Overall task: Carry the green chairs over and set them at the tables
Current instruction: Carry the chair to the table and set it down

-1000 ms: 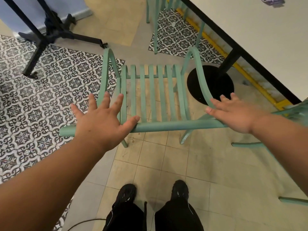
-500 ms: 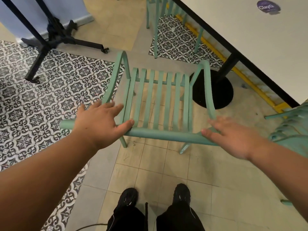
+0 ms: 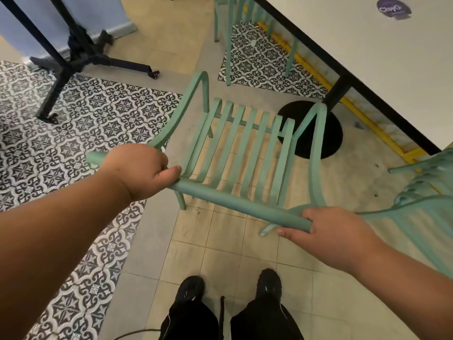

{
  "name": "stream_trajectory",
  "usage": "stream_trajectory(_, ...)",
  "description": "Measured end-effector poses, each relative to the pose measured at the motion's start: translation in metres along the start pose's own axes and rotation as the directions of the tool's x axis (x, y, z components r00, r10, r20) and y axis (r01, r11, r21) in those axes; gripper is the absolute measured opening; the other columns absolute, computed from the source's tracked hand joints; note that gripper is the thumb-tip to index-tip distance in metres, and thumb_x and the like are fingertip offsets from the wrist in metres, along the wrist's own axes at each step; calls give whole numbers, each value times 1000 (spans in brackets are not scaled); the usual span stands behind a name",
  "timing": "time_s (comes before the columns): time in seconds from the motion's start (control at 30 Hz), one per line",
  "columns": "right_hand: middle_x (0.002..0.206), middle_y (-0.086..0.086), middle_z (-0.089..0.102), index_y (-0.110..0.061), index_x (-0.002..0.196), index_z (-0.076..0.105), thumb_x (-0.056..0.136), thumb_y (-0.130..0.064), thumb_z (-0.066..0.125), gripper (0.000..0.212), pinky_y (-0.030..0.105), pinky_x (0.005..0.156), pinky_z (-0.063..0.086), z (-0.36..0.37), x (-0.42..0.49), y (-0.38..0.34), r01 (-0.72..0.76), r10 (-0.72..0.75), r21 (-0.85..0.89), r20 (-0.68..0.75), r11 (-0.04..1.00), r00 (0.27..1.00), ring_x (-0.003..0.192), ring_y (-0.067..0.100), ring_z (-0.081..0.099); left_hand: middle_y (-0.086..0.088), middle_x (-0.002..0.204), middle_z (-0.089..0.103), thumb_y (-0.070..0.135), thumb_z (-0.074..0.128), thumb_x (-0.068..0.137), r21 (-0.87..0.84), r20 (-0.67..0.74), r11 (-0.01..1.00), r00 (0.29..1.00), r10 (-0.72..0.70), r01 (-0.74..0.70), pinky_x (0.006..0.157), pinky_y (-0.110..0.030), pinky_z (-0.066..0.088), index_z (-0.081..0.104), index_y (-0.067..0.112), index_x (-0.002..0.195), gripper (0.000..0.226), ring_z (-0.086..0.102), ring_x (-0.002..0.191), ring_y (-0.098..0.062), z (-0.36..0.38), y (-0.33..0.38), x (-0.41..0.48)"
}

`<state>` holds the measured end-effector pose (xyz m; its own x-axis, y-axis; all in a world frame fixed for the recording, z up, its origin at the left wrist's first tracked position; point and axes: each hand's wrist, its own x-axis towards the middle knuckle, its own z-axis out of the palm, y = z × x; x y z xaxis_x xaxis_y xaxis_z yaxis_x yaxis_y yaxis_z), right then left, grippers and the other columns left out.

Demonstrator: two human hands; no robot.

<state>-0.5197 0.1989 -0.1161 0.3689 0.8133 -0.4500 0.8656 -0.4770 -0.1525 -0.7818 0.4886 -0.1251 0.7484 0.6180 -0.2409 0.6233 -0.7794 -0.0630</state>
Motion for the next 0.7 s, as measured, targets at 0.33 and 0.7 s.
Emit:
stream_trajectory(0.33, 105, -19, 63, -41, 120, 56, 66, -102, 28, 86, 27, 76, 52, -1, -13, -14, -28, 25, 174, 22, 984, 999, 92, 2, 61, 4, 107, 70, 80, 17, 85, 35, -81, 984, 981, -174, 177, 110, -65, 33, 69, 36, 109, 71, 62, 107, -21, -1, 1, -4)
stream_trajectory(0.7, 76, -9, 64, -32, 89, 61, 83, -85, 21, 66, 27, 60, 50, -3, 10, -37, 163, -180, 195, 73, 967, 981, 64, 8, 61, 16, 63, 53, 107, 16, 62, -44, -147, 998, 987, -59, 53, 113, -69, 18, 58, 32, 62, 86, 59, 82, -17, 10, 32, -22)
